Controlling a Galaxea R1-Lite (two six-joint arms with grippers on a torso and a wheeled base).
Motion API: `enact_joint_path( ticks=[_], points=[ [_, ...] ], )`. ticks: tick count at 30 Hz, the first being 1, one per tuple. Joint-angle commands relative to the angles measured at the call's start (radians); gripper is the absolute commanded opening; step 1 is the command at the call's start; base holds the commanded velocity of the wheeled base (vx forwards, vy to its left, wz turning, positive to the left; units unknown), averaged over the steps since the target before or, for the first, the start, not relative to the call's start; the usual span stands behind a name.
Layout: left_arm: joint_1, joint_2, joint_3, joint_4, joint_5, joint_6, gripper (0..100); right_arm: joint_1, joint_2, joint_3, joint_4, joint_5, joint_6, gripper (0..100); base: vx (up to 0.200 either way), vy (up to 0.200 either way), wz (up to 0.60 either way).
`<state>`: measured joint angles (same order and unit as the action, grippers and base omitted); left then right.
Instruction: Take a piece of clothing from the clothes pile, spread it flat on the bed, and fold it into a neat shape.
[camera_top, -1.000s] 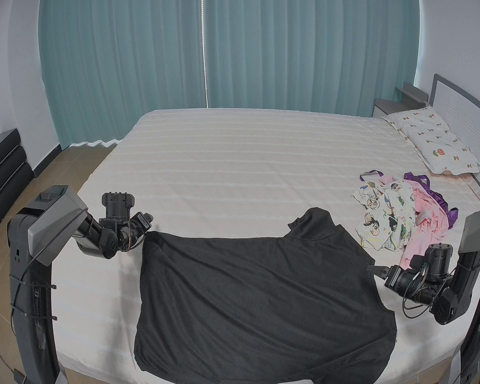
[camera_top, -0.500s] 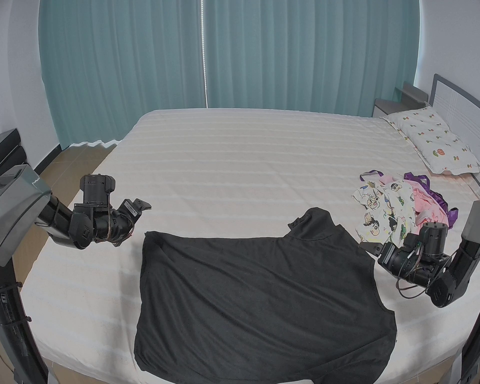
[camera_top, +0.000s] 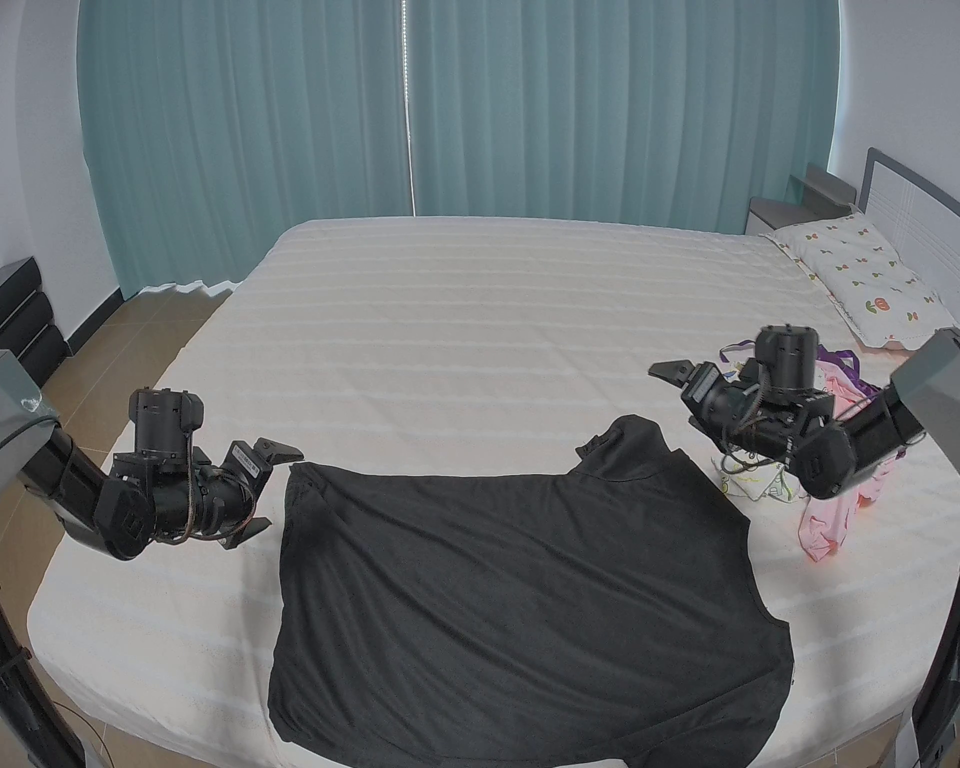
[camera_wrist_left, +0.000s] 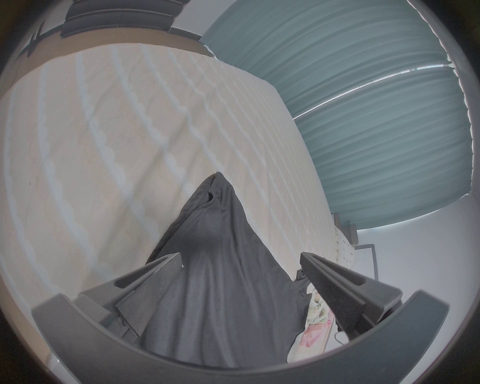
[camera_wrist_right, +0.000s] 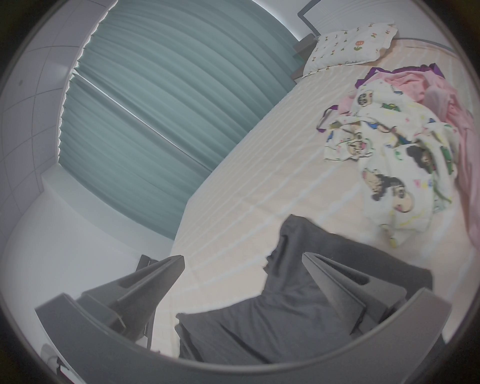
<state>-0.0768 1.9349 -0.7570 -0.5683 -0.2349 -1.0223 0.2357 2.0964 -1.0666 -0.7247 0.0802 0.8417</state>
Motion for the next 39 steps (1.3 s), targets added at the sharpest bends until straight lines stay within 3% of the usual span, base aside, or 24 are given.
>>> enact_joint_path(
  ticks=[1, 15, 39],
  points=[
    [-0.017, -0.070, 0.205, -0.151, -0.041, -0.078, 100, 0.155, 0.275, -0.328, 0.177, -0.132, 0.069, 100, 0.000, 0.000, 0.00],
    [-0.031, -0.054, 0.239, -0.154, -0.043, -0.074, 100, 0.148, 0.472, -0.662, 0.393, -0.177, 0.060, 100, 0.000, 0.000, 0.00],
    [-0.032, -0.020, 0.235, -0.166, -0.035, -0.070, 100, 0.128, 0.541, -0.791, 0.485, -0.183, -0.003, 100, 0.000, 0.000, 0.00]
  ],
)
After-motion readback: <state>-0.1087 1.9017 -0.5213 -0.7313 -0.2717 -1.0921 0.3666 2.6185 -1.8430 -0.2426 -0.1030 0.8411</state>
